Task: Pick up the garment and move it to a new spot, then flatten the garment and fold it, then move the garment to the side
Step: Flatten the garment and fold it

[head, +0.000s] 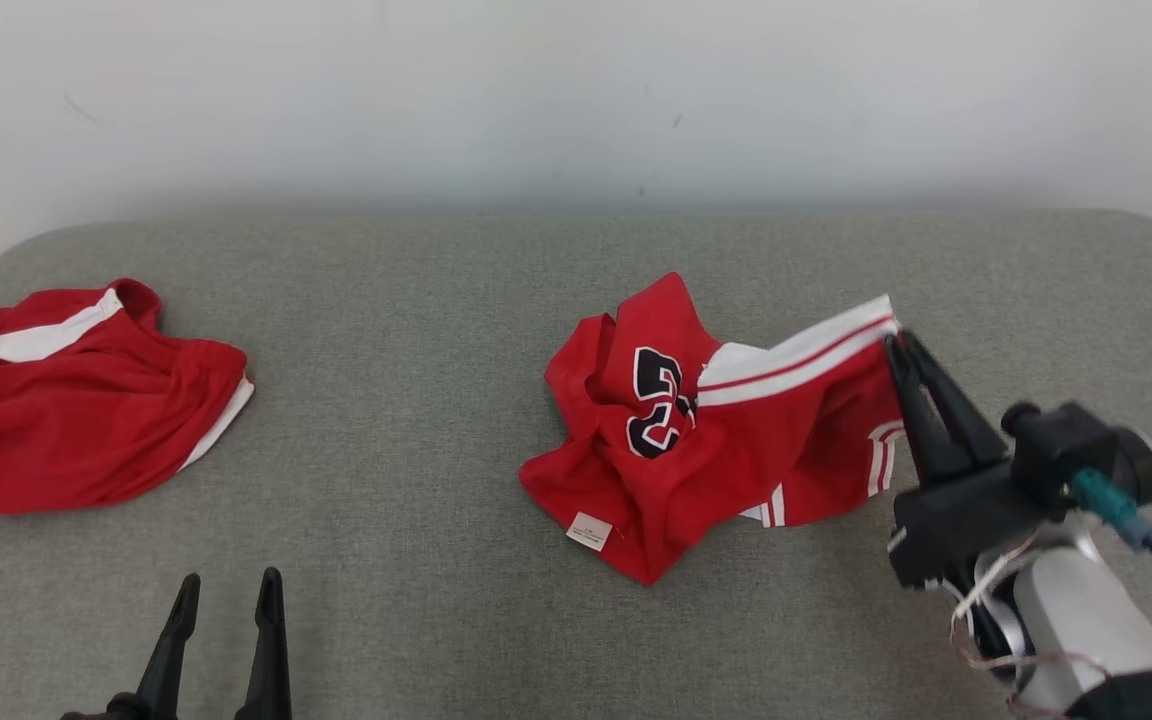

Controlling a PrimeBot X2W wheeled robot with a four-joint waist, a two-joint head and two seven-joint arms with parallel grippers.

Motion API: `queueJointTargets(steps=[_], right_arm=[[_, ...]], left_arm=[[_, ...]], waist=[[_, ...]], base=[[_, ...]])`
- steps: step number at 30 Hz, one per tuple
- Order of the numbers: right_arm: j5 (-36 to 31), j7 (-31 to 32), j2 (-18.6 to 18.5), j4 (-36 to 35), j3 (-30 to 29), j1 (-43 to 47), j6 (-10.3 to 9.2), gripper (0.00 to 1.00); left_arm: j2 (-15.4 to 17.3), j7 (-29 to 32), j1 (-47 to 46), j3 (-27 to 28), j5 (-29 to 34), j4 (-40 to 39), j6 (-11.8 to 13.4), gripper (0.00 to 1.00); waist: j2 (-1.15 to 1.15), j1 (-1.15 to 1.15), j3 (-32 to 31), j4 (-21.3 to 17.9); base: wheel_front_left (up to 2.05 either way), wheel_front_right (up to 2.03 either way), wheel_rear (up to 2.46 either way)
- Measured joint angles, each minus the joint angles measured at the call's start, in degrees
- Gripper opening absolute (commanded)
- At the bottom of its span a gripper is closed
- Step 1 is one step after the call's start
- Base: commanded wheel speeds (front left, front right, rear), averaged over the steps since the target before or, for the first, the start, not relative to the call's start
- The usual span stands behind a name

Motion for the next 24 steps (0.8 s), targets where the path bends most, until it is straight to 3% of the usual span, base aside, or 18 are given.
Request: queueJointTargets(steps=[7, 12, 17, 18, 19, 20, 24], right_arm=[[0.12, 0.73, -0.49, -5.86, -1.01, 11.83, 0.00, 0.00], [1.27, 1.98, -0.58, -6.47, -2.31, 19.58, 0.00, 0.00], [1.75, 2.48, 0.09, -5.58, -3.34, 21.64, 0.00, 0.00], [1.75, 2.52, 0.29, -5.44, -3.75, 21.80, 0.00, 0.20], [1.75, 2.55, 0.56, -5.24, -4.33, 21.90, 0.00, 0.70], [1.72, 2.52, 0.73, -5.26, -4.95, 22.12, 0.00, 1.00], [1.57, 1.71, 1.46, -6.83, -8.43, 22.90, 0.00, 1.00]], left_arm=[[-0.42, 0.00, -0.01, 0.43, 0.41, 0.49, -0.74, 1.00], [-0.68, 0.00, 0.01, 0.88, 0.67, 0.62, -1.03, 1.00], [-0.99, 0.00, 0.02, 1.19, 0.83, 0.79, -1.45, 1.00], [-1.04, 0.00, 0.02, 1.22, 0.91, 0.88, -1.48, 1.00], [-1.13, 0.00, 0.02, 1.25, 1.02, 0.94, -1.54, 1.00], [-1.24, 0.00, 0.02, 1.24, 1.09, 1.02, -1.76, 1.00], [-1.62, 0.00, 0.07, 1.33, 1.23, 1.24, -2.03, 1.00]], waist=[[0.00, 0.00, 0.28, -1.28], [0.00, 0.00, 0.18, -1.94], [0.00, 0.00, 0.10, -2.42], [0.00, 0.00, 0.06, -2.48], [0.00, 0.00, 0.01, -2.50], [0.00, 0.00, -0.04, -2.48], [0.00, 0.00, -0.22, -2.30]], base=[[0.00, 0.00, 0.00], [0.00, 0.00, 0.00], [0.00, 0.00, 0.00], [0.00, 0.00, 0.00], [0.00, 0.00, 0.00], [0.00, 0.00, 0.00], [0.00, 0.00, 0.00]])
